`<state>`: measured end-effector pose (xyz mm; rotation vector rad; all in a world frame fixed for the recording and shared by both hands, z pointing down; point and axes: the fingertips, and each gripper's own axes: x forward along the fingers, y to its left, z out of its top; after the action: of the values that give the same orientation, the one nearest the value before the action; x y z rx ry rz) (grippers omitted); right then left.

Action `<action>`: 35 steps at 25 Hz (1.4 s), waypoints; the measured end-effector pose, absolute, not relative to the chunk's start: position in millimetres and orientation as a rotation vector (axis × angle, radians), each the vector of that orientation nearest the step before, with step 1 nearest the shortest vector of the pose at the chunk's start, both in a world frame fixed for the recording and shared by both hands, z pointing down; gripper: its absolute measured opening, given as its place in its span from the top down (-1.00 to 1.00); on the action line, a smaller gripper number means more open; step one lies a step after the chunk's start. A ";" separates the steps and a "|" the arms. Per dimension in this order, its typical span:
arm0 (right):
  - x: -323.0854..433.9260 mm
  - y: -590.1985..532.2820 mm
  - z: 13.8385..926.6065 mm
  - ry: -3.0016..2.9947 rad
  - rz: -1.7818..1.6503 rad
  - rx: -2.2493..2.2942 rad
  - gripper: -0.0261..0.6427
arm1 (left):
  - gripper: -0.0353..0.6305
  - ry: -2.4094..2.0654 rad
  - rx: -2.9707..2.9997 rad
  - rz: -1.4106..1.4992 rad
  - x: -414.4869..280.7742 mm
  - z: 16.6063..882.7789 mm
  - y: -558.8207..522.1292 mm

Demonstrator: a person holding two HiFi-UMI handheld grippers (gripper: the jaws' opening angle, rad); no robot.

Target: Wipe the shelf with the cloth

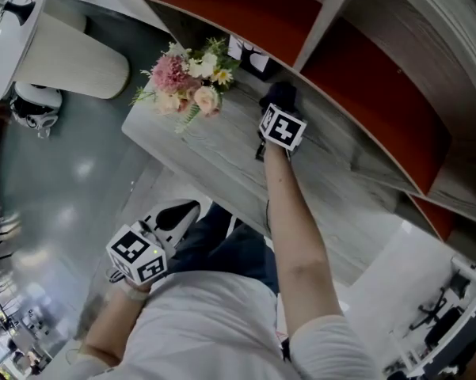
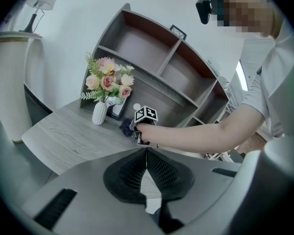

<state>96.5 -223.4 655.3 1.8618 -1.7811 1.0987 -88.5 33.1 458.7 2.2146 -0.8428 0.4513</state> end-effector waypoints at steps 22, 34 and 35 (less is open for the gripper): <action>190.8 -249.9 654.4 -1.737 0.984 1.909 0.63 | 0.85 -0.867 2.198 0.449 -70.8 456.5 47.9; 287.2 -185.2 656.7 -1.559 1.040 2.128 0.62 | 0.85 -0.758 2.258 0.486 -44.7 456.2 49.7; 293.7 -180.7 656.8 -1.541 1.044 2.148 0.62 | 0.85 -0.753 2.261 0.491 -43.8 456.4 50.1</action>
<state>293.7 -180.7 656.8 2.1481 -1.5406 1.0437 -43.8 50.1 456.4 2.2610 -0.7526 0.4911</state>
